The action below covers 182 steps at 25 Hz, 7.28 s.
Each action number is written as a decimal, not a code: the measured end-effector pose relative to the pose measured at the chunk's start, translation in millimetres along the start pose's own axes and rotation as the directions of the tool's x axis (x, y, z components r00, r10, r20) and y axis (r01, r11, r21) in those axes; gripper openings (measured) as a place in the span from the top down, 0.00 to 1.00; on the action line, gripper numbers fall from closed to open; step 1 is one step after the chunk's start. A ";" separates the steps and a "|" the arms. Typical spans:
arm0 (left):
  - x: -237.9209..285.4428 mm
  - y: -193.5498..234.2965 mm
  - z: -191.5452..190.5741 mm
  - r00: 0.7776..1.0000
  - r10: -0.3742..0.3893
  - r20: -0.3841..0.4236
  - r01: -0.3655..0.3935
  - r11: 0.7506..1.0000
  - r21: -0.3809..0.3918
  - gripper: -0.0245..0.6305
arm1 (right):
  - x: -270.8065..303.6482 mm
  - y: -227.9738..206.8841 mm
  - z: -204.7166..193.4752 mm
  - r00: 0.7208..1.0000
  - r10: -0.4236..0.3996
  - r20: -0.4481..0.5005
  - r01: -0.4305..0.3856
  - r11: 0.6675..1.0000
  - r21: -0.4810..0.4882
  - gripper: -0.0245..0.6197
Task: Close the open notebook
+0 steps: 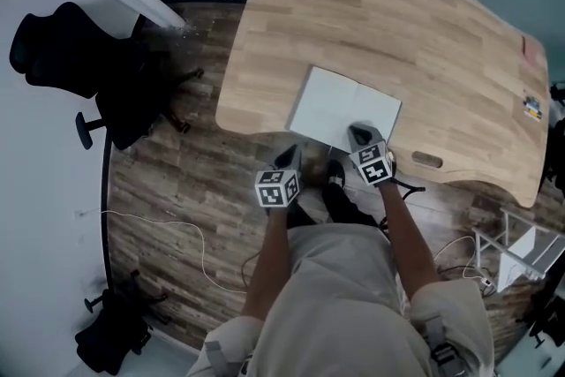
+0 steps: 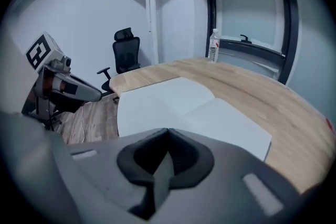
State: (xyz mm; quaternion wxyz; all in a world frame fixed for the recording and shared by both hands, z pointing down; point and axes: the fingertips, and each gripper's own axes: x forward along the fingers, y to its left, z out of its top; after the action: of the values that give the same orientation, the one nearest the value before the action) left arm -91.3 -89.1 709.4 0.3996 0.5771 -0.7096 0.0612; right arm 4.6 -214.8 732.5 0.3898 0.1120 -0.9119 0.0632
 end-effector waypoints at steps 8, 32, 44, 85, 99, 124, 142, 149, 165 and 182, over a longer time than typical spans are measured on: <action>28.4 -4.8 -7.7 0.994 -0.051 0.092 0.070 0.972 -0.225 0.92 | 5.6 0.1 4.2 0.998 -0.056 0.006 0.056 0.996 -0.069 0.96; 40.8 -12.2 16.6 0.947 -0.141 0.289 0.272 0.832 -0.483 0.65 | 1.4 0.8 -0.9 1.000 -0.020 0.008 0.020 0.997 -0.076 0.96; 15.3 -47.7 34.9 0.949 -0.212 0.232 0.268 0.931 -0.247 0.65 | 0.9 1.5 0.0 1.000 -0.007 0.012 0.008 0.996 -0.087 0.96; -6.5 -128.4 28.9 0.918 -0.389 0.078 0.384 0.921 0.072 0.65 | -11.4 3.3 3.9 0.994 0.016 0.109 -0.008 0.997 -0.071 0.96; -4.4 -146.0 19.0 0.905 -0.424 0.034 0.419 0.902 0.101 0.65 | -14.3 6.7 1.5 0.993 0.058 0.103 -0.051 0.996 -0.068 0.96; 19.2 -172.8 -27.6 0.861 -0.485 -0.154 0.505 0.852 0.138 0.65 | -68.3 -28.3 -45.1 0.994 -0.050 0.095 0.041 0.994 0.099 0.96; -1.7 -143.1 5.3 0.840 -0.501 -0.209 0.542 0.765 0.346 0.65 | -117.2 -4.6 -67.5 0.951 -0.309 -0.009 0.300 0.914 0.272 0.96; -28.1 -106.2 35.2 0.851 -0.489 -0.193 0.521 0.734 0.435 0.65 | -144.8 2.8 -30.3 0.884 -0.467 0.025 0.397 0.778 0.486 0.96; -73.8 -73.3 62.0 0.806 -0.575 -0.137 0.556 0.659 0.506 0.81 | -187.0 60.9 -14.8 0.696 -0.715 0.070 0.421 0.484 0.767 0.96; -87.9 -74.5 77.6 0.784 -0.606 -0.133 0.577 0.634 0.515 0.95 | -180.7 61.3 34.6 0.716 -0.686 0.127 0.417 0.567 0.711 0.96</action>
State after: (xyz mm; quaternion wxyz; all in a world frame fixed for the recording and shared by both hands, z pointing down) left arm -63.9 -88.3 573.2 0.2034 0.8655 -0.4457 0.1048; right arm 86.2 -134.6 575.9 0.1369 0.5327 -0.8068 0.2160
